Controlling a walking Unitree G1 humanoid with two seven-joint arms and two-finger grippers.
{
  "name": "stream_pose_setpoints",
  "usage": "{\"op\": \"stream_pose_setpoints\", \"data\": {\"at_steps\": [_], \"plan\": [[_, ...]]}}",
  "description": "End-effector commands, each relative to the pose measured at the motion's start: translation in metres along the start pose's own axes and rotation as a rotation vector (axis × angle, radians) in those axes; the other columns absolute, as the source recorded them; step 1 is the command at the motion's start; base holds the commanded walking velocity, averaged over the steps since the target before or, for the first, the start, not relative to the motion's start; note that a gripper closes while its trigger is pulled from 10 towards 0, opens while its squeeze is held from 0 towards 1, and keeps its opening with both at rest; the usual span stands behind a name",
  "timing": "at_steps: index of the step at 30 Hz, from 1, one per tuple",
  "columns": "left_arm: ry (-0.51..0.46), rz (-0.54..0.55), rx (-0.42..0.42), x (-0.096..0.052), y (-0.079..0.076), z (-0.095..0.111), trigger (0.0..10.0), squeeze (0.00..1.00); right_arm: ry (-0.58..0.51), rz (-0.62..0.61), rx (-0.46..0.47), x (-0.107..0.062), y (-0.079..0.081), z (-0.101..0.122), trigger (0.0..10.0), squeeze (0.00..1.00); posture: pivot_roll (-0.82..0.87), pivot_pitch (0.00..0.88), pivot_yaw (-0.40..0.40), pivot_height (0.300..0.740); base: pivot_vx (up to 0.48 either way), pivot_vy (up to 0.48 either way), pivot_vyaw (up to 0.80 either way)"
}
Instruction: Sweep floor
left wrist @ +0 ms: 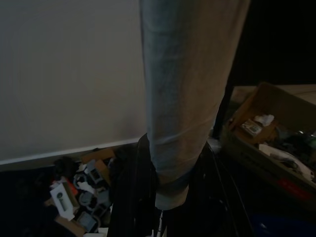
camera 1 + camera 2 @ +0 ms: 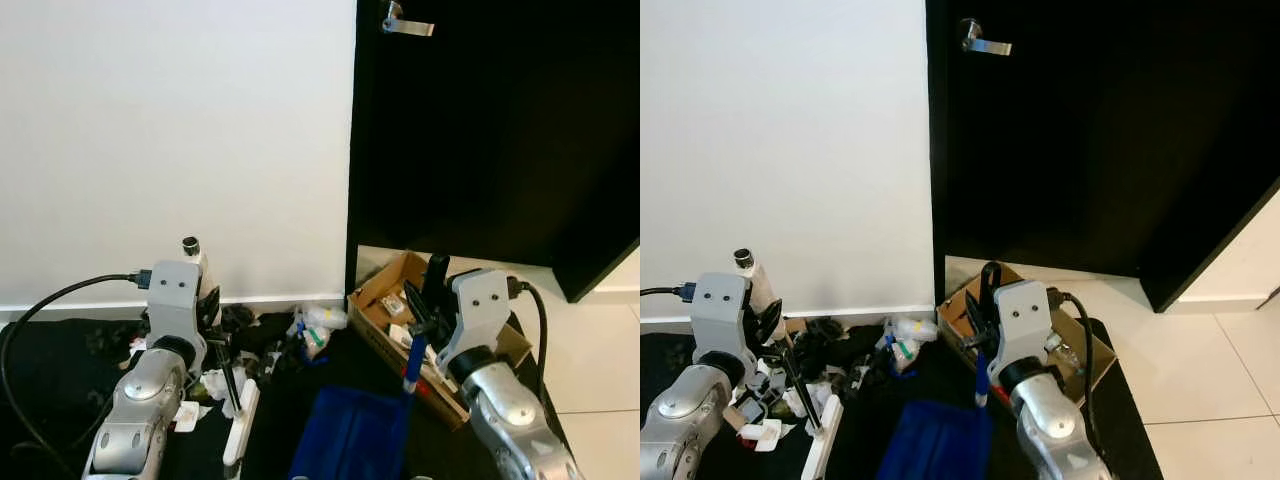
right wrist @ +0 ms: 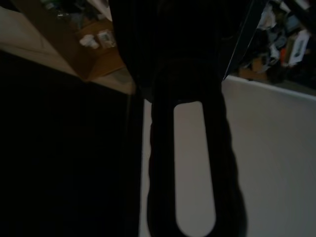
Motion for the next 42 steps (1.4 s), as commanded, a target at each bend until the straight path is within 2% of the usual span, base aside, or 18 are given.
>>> {"op": "stream_pose_setpoints", "data": {"at_steps": [1,3,6,9,12,17,22,26,30,32,38,42], "plan": [[-0.027,-0.010,0.003,0.002,-0.005,0.004,10.0,0.00,-0.033,0.035,-0.060,-0.005,0.006,0.008,10.0,0.00,0.03,0.163,0.052,0.740,0.000,0.000,0.00],[-0.030,-0.017,-0.001,0.002,-0.007,0.004,10.0,0.00,-0.023,0.049,-0.104,-0.007,0.006,0.004,10.0,0.00,0.03,0.165,0.053,0.740,0.000,0.000,0.00],[-0.031,-0.026,-0.006,0.005,-0.010,0.003,10.0,0.00,-0.015,0.017,-0.083,-0.008,-0.002,0.000,10.0,0.00,0.03,0.165,0.054,0.740,0.000,0.000,0.00],[-0.042,-0.043,-0.030,0.008,-0.017,0.005,10.0,0.00,-0.017,0.008,-0.124,-0.005,-0.007,0.000,10.0,0.00,0.03,0.165,0.055,0.740,0.000,0.000,0.00],[-0.051,-0.058,-0.042,0.010,-0.022,0.006,10.0,0.00,-0.004,0.017,-0.125,-0.005,-0.006,-0.002,10.0,0.00,0.03,0.162,0.054,0.740,0.000,0.000,0.00],[-0.063,-0.092,-0.067,0.015,-0.031,0.007,10.0,0.00,0.061,0.047,-0.170,-0.010,-0.004,-0.020,10.0,0.00,0.02,0.159,0.052,0.740,0.000,0.000,0.00],[-0.047,-0.108,-0.089,0.018,-0.037,0.002,10.0,0.00,0.038,0.003,-0.202,-0.005,-0.018,-0.023,10.0,0.00,0.02,0.160,0.056,0.740,0.000,0.000,0.00],[-0.031,-0.098,-0.082,0.018,-0.037,-0.002,10.0,0.00,-0.007,-0.056,-0.100,0.008,-0.029,-0.017,10.0,0.00,0.03,0.161,0.058,0.740,0.000,0.000,0.00],[-0.024,-0.070,-0.083,0.016,-0.032,-0.004,10.0,0.00,-0.033,-0.070,-0.040,0.016,-0.030,-0.010,10.0,0.00,0.04,0.161,0.054,0.740,0.000,0.000,0.00],[-0.016,-0.011,-0.079,0.012,-0.019,-0.004,10.0,0.00,-0.088,-0.052,0.044,0.026,-0.026,0.007,10.0,0.00,0.05,0.162,0.046,0.740,0.000,0.000,0.00],[-0.021,0.061,-0.072,0.008,-0.006,0.001,10.0,0.00,-0.130,0.003,0.096,0.034,-0.016,0.021,10.0,0.00,0.06,0.160,0.039,0.740,0.000,0.000,0.00],[-0.023,0.066,-0.075,0.007,-0.005,0.004,10.0,0.00,-0.145,0.019,0.113,0.036,-0.011,0.024,10.0,0.00,0.06,0.160,0.037,0.740,0.000,0.000,0.00]]}}
Point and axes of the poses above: a point about 5 cm out from each wrist's last joint towards the gripper, its own x axis pointing out of the wrist towards the gripper, its own z axis along the axis of the wrist's last joint, y = z × x, the point moved 4 cm from there along x, pointing out of the wrist towards the gripper, and after that the axes turned 6 degrees about x, right-handed, at the moved point
